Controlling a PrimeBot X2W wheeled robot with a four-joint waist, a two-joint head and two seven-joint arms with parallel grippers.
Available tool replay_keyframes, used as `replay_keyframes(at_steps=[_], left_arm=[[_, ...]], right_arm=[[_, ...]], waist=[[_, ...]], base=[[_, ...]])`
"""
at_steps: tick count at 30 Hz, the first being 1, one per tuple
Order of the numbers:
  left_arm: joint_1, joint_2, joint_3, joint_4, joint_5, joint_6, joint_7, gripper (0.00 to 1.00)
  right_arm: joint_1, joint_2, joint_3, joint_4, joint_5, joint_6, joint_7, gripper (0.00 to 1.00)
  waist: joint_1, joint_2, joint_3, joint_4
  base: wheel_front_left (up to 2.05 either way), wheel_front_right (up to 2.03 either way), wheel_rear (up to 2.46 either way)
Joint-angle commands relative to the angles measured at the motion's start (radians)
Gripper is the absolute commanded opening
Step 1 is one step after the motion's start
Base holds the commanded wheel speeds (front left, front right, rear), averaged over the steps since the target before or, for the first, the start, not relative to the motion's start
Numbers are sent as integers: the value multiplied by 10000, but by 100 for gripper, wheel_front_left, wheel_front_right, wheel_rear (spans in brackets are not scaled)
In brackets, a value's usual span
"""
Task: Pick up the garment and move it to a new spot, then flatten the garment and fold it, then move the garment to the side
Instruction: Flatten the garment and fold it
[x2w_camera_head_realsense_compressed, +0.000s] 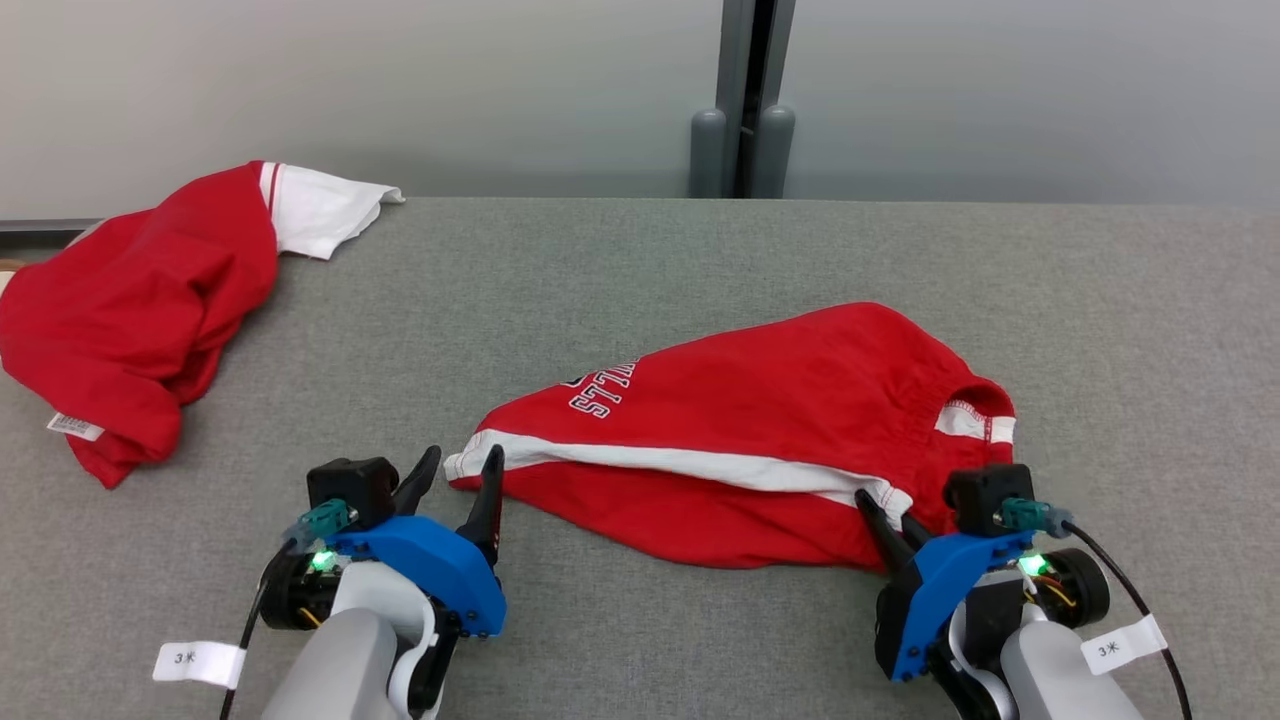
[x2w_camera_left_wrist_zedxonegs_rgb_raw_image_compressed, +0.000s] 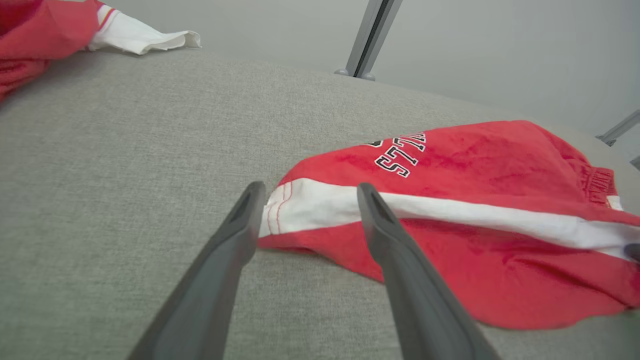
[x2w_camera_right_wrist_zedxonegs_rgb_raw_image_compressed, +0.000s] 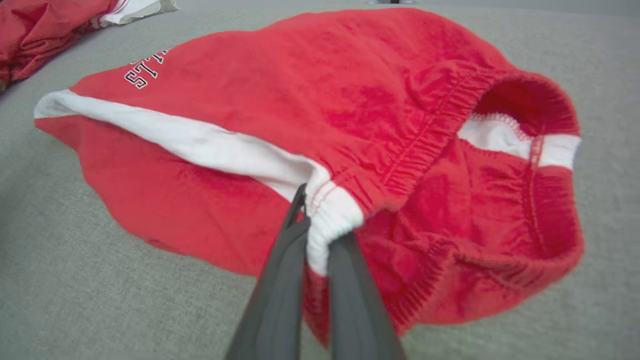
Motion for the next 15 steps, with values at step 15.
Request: replay_keyframes(at_steps=[15], left_arm=[[19, 847, -2031, 78, -2389, -68, 1588, 100]], right_arm=[[846, -215, -433, -517, -666, 1, 52, 0]], waist=[[-1, 0, 13, -346]], base=[[0, 0, 0]])
